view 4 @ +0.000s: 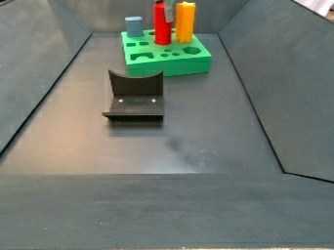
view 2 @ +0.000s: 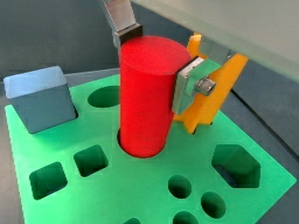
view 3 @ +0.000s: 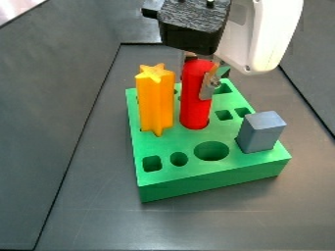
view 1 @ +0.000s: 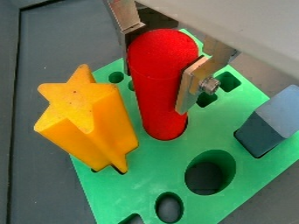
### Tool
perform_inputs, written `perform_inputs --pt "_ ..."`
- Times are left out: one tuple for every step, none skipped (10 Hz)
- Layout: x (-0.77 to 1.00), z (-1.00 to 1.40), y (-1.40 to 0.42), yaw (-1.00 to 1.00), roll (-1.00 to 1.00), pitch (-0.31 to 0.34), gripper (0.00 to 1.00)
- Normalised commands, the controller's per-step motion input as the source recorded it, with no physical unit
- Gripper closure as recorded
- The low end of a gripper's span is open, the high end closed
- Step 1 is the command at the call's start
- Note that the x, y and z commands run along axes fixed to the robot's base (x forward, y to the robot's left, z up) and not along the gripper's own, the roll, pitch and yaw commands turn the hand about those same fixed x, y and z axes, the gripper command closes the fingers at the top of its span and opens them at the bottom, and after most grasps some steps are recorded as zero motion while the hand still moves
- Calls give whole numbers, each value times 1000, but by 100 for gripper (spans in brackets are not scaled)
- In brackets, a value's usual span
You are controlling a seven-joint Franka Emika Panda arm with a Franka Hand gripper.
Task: Pick up the round object. Move up. Place the round object on the fixture. Regrasp the round object. Move to above the board. Insert the round object.
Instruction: Insert the round object.
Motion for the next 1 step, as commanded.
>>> perform_inputs --pt "0 0 0 0 0 0 100"
